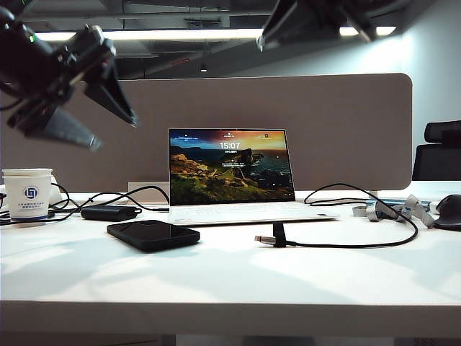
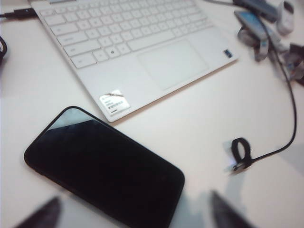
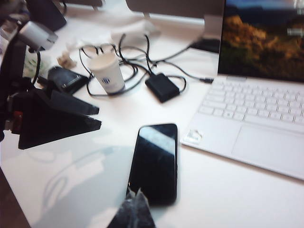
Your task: Pick up the black phone, pick up the charger plug, insert the charger plug into the phone's charging port, and finally place the connected phone back on the desk.
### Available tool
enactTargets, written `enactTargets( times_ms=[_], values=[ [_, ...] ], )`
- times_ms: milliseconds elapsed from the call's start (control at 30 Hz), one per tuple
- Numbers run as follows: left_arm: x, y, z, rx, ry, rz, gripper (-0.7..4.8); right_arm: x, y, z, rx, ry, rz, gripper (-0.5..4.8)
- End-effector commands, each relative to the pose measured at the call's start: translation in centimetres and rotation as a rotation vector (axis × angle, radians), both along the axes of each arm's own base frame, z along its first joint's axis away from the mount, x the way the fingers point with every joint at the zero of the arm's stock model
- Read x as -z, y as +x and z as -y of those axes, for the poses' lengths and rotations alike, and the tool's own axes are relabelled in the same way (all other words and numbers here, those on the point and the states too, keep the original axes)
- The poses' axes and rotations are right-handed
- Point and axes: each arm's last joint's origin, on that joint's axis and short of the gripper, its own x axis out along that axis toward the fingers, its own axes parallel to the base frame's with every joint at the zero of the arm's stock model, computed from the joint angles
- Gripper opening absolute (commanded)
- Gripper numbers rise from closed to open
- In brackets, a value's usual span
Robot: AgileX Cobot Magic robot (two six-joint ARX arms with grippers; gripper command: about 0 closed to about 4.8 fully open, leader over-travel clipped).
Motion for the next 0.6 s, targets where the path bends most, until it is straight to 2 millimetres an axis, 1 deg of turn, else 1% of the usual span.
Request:
enactTargets(
  times_ms=[33, 233, 367, 600],
  values=[
    [0.8, 0.9, 0.2, 0.045, 0.046, 0.044, 4.79, 0.9, 0.5, -0.4, 0.015, 0.014, -0.084, -0.05],
    [2.3, 2.8, 0.5, 0.073, 0.076, 0.13, 4.79, 2.8, 1.6, -1.3, -0.014, 0.011, -0.169, -0.05],
    [3.6, 3.9, 0.8, 0.071, 0.072, 0.149, 4.79, 4.0, 2.3, -1.9, -0.027, 0.002, -0.197, -0.05],
    [6.2, 5.4, 1.0, 0.055, 0.084, 0.14, 4.79, 4.8, 2.7, -2.3, -0.011, -0.012, -0.203, -0.05]
  ],
)
